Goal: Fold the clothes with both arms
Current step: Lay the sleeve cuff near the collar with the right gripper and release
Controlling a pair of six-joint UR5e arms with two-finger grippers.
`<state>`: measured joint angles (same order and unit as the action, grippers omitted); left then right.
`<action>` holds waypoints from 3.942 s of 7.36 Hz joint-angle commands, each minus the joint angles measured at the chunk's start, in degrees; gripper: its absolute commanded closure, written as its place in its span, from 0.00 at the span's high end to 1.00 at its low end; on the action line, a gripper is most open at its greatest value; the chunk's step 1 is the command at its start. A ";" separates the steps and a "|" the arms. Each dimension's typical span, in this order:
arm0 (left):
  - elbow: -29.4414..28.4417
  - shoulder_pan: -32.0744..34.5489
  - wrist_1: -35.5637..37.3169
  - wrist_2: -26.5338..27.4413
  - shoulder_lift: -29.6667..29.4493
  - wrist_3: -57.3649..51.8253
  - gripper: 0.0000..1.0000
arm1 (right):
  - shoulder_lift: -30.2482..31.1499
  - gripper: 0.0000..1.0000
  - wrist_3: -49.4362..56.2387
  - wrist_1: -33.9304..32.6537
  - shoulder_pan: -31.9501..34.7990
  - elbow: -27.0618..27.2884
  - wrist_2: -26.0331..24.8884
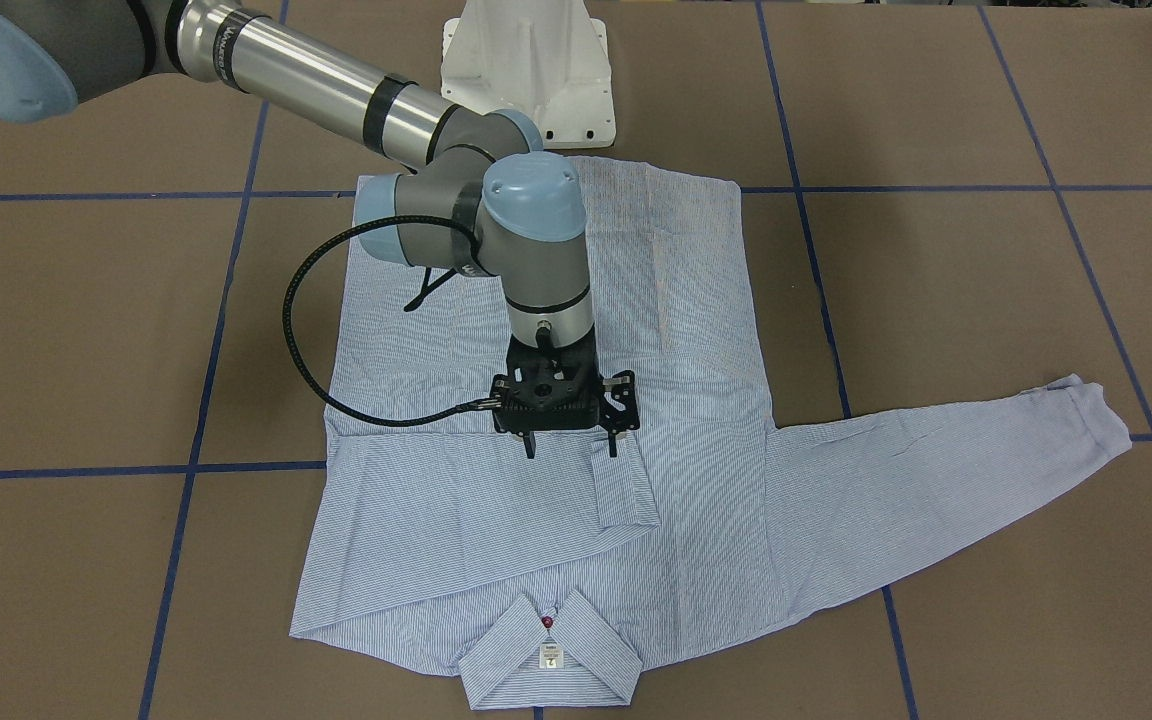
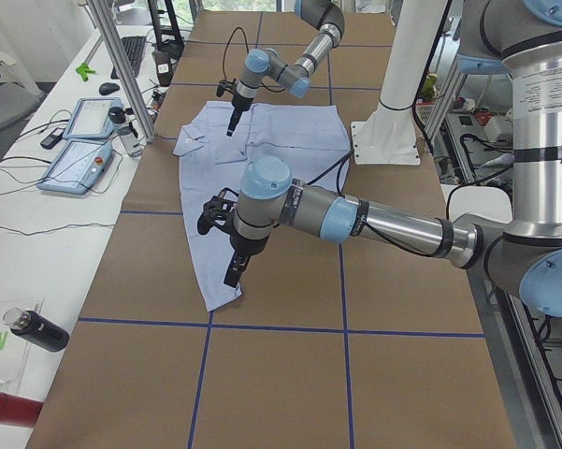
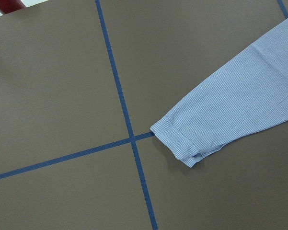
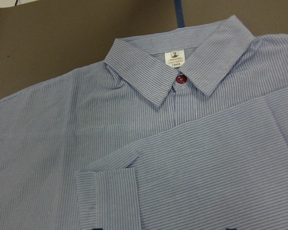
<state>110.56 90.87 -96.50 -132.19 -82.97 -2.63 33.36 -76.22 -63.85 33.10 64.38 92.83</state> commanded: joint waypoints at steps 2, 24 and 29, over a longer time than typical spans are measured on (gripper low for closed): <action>0.18 0.01 0.00 0.00 0.00 -0.01 1.00 | 2.59 0.61 -6.19 6.72 -2.32 -1.09 -0.46; 0.10 0.10 0.09 0.00 0.17 -0.36 1.00 | -11.21 0.99 -10.18 0.39 -6.99 -10.06 -14.25; -0.08 0.01 0.09 0.00 0.09 -0.27 1.00 | -13.94 0.99 -8.87 -3.72 -5.95 -11.20 -13.30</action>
<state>110.55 90.96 -96.49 -132.19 -82.81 -2.97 19.49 -86.10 -66.16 26.45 53.18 78.82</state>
